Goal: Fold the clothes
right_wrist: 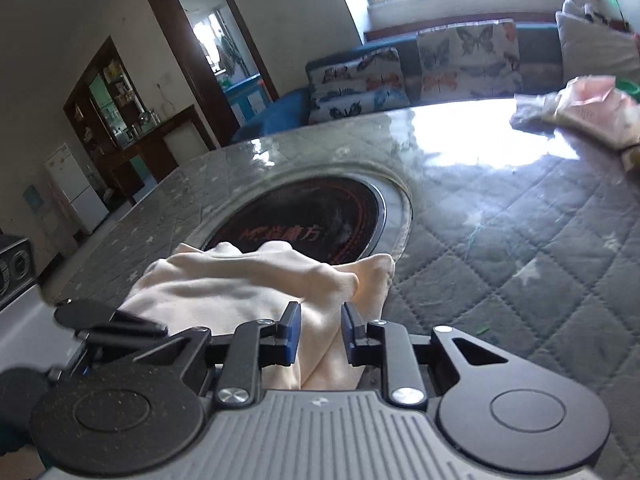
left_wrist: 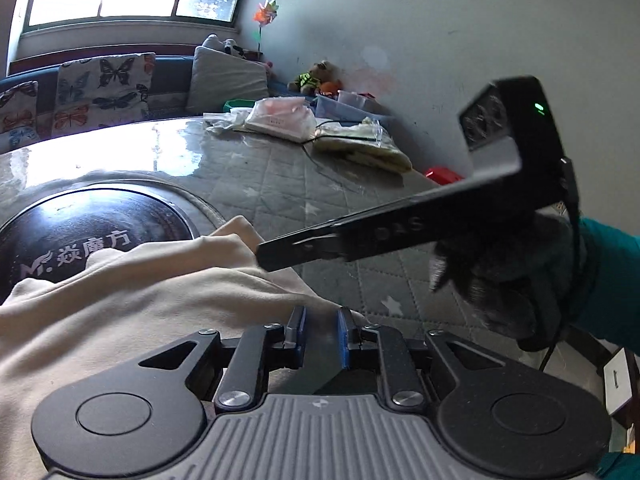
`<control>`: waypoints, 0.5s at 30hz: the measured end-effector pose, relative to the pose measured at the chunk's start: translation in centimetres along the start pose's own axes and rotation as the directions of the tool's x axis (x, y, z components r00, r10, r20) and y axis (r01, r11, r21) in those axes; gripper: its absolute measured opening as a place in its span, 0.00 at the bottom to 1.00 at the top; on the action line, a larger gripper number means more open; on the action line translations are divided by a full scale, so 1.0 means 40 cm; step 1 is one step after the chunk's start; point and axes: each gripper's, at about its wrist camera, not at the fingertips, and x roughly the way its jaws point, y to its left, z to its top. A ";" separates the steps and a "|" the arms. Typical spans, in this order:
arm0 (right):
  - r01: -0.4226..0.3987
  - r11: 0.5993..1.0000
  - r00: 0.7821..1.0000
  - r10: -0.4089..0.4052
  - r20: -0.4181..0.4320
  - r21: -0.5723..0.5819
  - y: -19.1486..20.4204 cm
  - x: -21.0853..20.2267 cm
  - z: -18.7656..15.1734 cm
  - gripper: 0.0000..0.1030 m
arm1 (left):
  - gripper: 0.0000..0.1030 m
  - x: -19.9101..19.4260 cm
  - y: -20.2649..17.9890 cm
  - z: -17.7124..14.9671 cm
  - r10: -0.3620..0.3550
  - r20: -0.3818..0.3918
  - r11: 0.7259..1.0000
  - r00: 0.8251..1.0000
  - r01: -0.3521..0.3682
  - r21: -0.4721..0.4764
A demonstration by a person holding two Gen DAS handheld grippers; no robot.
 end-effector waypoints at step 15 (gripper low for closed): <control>0.041 0.998 0.997 -0.037 0.073 -0.058 0.031 0.019 0.025 0.04 | 0.26 0.000 0.007 -0.003 -0.017 0.018 1.000 1.000 0.017 0.006</control>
